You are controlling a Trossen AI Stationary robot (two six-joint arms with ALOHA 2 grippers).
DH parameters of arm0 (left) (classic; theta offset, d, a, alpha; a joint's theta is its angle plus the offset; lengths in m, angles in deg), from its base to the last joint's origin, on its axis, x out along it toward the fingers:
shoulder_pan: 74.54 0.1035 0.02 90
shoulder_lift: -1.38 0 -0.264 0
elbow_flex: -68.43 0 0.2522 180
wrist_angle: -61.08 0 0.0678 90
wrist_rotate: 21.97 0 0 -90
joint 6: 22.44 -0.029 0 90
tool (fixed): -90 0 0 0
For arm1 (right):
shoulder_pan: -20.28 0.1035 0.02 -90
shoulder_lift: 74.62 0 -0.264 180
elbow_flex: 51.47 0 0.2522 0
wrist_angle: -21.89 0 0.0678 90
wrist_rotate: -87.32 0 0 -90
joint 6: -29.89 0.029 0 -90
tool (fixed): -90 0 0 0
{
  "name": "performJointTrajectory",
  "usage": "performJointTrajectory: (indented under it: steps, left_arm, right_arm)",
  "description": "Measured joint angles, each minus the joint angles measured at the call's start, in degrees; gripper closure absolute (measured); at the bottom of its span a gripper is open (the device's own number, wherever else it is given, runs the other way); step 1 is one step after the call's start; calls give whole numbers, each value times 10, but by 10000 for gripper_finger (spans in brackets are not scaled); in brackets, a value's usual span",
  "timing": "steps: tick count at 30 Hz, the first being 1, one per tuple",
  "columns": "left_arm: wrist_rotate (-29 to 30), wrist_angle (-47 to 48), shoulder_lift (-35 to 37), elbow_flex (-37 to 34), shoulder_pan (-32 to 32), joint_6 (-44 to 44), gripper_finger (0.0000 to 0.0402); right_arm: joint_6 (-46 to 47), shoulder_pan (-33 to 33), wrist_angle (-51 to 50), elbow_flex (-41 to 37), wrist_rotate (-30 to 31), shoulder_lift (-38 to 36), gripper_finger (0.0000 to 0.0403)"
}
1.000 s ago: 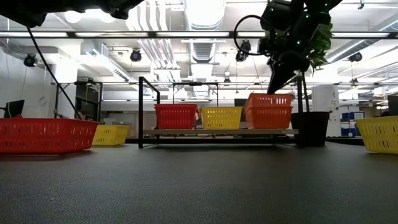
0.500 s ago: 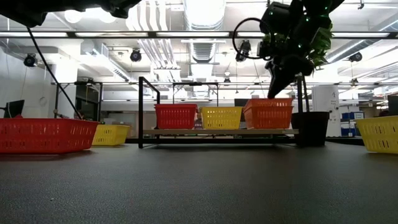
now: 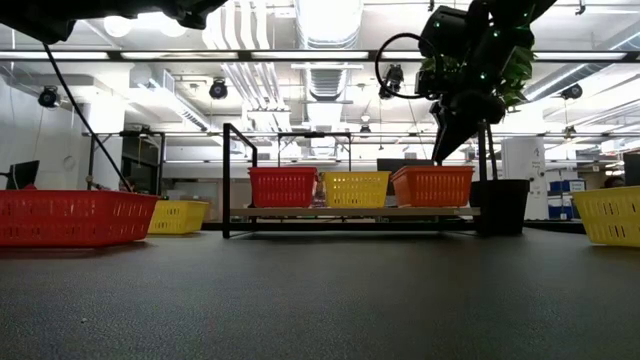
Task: Stack baskets on shelf by color
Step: Stack the right orange bin on top of the orange bin on the shelf
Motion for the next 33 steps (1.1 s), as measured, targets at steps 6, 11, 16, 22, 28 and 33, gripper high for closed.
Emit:
performJointTrajectory:
  steps: [6, 11, 16, 22, 28, 33]
  left_arm:
    - [0, 0, 0, 0, 0, -2, 332]
    - [0, 0, 0, 0, 0, -6, 332]
    - [0, 0, 0, 0, 1, -19, 332]
    - [0, 0, 0, 0, 6, -21, 332]
    - [0, 1, 0, 0, 8, -26, 332]
    - [0, 4, 0, 0, 8, -30, 332]
  right_arm:
    - [25, 0, 30, 29, 33, 6, 303]
    - [3, -1, 51, 39, 83, 42, 352]
    - [-3, 0, 60, 73, 159, 118, 391]
    - [-4, -5, 30, 140, 207, 203, 394]
    - [-8, -7, 11, 187, 206, 252, 394]
    - [-15, -7, -18, 206, 206, 260, 394]
